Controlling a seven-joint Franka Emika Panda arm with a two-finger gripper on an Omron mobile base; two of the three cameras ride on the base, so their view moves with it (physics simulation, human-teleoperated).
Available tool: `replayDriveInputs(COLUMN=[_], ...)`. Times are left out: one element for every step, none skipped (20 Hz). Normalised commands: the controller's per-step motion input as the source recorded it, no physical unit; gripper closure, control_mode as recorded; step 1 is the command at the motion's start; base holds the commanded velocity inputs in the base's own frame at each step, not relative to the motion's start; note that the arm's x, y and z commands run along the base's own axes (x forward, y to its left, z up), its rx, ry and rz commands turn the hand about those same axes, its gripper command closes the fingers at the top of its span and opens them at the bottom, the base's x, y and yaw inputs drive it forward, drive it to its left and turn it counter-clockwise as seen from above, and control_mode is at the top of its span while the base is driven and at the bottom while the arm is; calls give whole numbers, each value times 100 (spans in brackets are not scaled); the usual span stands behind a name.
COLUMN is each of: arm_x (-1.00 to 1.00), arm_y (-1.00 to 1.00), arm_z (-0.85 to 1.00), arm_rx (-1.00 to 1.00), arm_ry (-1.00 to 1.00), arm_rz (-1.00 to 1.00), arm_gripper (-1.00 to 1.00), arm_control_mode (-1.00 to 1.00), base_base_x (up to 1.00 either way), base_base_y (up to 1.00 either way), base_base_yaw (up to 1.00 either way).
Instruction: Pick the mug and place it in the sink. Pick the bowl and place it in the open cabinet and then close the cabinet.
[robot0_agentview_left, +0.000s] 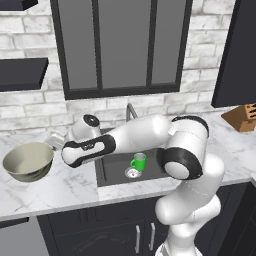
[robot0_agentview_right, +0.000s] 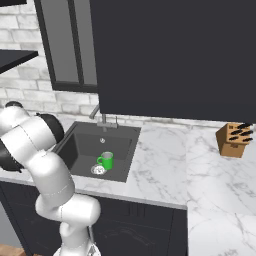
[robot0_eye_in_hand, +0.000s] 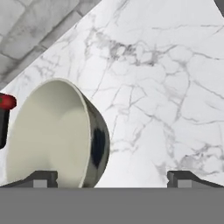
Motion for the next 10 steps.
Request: replayDriveInputs(arm_x=[19,12,9,2,0,0,0,0,0,0], arm_y=[16,19,21,19,18,16,12,9,8,7], arm_z=[-5,0,0,0,19,30,39,44,38,34], arm_rx=[0,0,0,1,3,3,5,7,11,11], arm_ry=[-1,0,0,0,7,10,17,18,21,22], arm_rz=[0,0,0,0,0,0,0,0,0,0], arm_gripper=[-100,-100,-100,-100,-100,-100,-100,-100,-100,-100], arm_control_mode=[-100,-100,-100,-100,-100,-100,-100,-100,-100,-100], base_base_x=[0,0,0,0,0,0,0,0,0,0], base_base_y=[0,0,0,0,0,0,0,0,0,0], base_base_yaw=[0,0,0,0,0,0,0,0,0,0])
